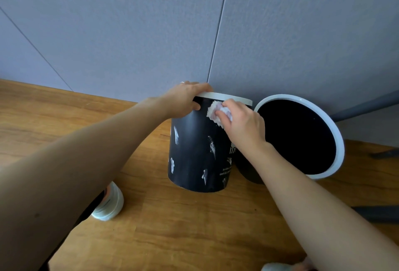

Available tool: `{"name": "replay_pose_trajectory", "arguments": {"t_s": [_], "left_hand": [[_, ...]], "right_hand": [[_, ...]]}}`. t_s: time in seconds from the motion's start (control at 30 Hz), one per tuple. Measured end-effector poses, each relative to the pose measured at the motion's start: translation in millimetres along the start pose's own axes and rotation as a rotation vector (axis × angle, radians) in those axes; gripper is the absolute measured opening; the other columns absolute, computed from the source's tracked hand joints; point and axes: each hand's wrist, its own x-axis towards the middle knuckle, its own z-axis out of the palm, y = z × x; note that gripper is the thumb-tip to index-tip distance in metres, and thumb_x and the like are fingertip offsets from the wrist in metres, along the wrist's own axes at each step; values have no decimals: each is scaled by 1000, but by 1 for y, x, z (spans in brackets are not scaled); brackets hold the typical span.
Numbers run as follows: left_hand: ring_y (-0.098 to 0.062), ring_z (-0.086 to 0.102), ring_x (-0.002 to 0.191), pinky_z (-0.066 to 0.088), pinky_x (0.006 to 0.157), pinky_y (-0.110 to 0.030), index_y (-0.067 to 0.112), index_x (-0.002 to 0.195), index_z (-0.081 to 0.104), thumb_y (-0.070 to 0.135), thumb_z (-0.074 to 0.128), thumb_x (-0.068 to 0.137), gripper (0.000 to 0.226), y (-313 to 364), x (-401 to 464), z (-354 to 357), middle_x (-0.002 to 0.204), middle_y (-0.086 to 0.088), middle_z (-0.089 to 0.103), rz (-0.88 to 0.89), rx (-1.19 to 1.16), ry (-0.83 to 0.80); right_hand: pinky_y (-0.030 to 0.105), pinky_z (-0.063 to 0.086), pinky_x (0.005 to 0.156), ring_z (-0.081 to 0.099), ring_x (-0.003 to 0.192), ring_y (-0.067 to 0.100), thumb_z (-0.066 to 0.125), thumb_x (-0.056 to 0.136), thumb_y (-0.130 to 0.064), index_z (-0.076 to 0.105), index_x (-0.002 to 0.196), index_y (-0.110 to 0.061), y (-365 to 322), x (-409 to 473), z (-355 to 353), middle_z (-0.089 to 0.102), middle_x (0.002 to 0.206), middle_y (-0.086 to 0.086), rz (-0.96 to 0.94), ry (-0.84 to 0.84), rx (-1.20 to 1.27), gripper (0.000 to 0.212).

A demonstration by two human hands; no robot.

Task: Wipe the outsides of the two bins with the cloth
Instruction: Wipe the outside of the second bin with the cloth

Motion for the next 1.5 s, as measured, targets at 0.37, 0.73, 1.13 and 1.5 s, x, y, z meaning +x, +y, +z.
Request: {"name": "replay_pose_trajectory", "arguments": {"t_s": [0.37, 0.73, 1.13, 1.5], "left_hand": [[-24, 47, 104, 40, 86, -39, 29, 127, 48, 7, 63, 83, 51, -5, 3, 2, 110, -2, 55, 1, 41, -8], [-21, 49, 93, 41, 80, -33, 27, 124, 51, 2, 62, 83, 49, -18, -1, -7, 104, -2, 54, -25, -6, -12], [-21, 49, 89, 38, 74, -31, 27, 126, 50, 4, 64, 83, 51, -15, 3, -7, 100, 0, 52, -15, 21, -29], [-19, 46, 92, 37, 78, -30, 31, 131, 46, 8, 63, 86, 53, -17, 5, -4, 104, 0, 50, -11, 62, -30]], "right_hand": [[30, 43, 45, 63, 59, 29, 72, 85, -25, 71, 92, -15, -1, -32, -6, 65, 77, 5, -225, -110, -61, 12], [32, 47, 52, 66, 66, 27, 66, 89, -29, 68, 100, -16, -10, -43, -5, 67, 88, 4, -213, -254, -15, 17], [36, 41, 57, 63, 77, 34, 54, 96, -37, 62, 107, -17, -7, -6, 0, 63, 93, 4, -63, -120, -46, 24], [28, 47, 46, 63, 56, 21, 70, 86, -27, 68, 95, -17, -11, -76, 12, 67, 81, 1, -270, -303, -19, 14]]}}
